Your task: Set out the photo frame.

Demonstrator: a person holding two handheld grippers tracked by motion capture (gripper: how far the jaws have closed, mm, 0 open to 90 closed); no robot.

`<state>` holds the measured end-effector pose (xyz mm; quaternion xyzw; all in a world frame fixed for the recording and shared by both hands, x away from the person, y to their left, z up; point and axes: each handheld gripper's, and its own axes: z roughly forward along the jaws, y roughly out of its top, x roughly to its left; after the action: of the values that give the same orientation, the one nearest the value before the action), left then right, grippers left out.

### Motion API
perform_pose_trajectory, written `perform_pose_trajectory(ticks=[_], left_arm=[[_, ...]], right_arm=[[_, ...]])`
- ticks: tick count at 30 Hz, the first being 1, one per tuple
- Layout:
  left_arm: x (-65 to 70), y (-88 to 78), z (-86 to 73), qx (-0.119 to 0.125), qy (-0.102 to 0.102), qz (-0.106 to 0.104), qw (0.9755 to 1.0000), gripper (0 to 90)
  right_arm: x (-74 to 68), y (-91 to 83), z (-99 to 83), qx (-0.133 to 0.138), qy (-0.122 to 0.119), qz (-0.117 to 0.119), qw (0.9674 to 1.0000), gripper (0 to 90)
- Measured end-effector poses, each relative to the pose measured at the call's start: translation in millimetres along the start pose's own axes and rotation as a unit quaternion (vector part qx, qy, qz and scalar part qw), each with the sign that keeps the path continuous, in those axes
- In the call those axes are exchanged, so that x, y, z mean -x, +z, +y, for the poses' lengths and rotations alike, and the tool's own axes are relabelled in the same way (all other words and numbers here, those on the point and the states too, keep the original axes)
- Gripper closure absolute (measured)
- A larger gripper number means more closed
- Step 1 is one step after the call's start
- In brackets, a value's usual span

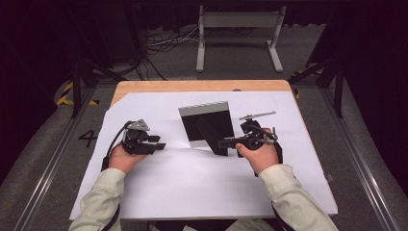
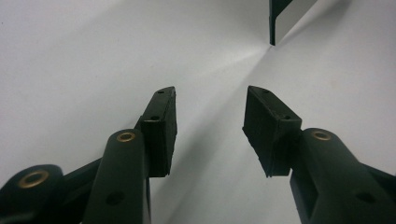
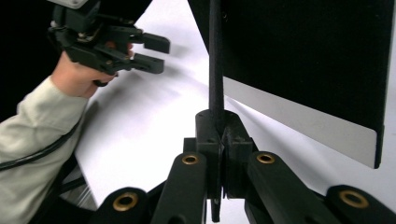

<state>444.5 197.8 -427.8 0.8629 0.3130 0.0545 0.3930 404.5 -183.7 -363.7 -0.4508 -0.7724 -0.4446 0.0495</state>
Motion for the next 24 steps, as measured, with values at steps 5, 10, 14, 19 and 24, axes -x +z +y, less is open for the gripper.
perform_pose_trajectory(ticks=[5,10,14,19,24], left_arm=[[0.3,0.5,0.1,0.0,0.001,-0.001,1.0,54.6],[0.0,0.8,0.2,0.0,0.003,0.001,1.0,54.6],[0.4,0.9,0.1,-0.001,0.002,-0.001,1.0,54.5],[0.6,1.2,0.4,-0.003,0.003,-0.002,1.0,54.5],[0.9,1.2,0.3,-0.003,0.003,-0.001,1.0,54.3]], right_arm=[[4.3,-0.9,-6.8,0.016,-0.01,-0.009,0.9998,87.6],[6.8,-1.2,-12.5,0.032,-0.029,-0.014,0.999,87.6],[9.4,-1.5,-17.9,0.041,-0.045,-0.015,0.998,87.5],[15.0,-1.7,-24.1,0.049,-0.06,-0.009,0.997,87.5],[22.7,-3.9,-27.3,0.046,-0.086,-0.006,0.9952,87.4]])
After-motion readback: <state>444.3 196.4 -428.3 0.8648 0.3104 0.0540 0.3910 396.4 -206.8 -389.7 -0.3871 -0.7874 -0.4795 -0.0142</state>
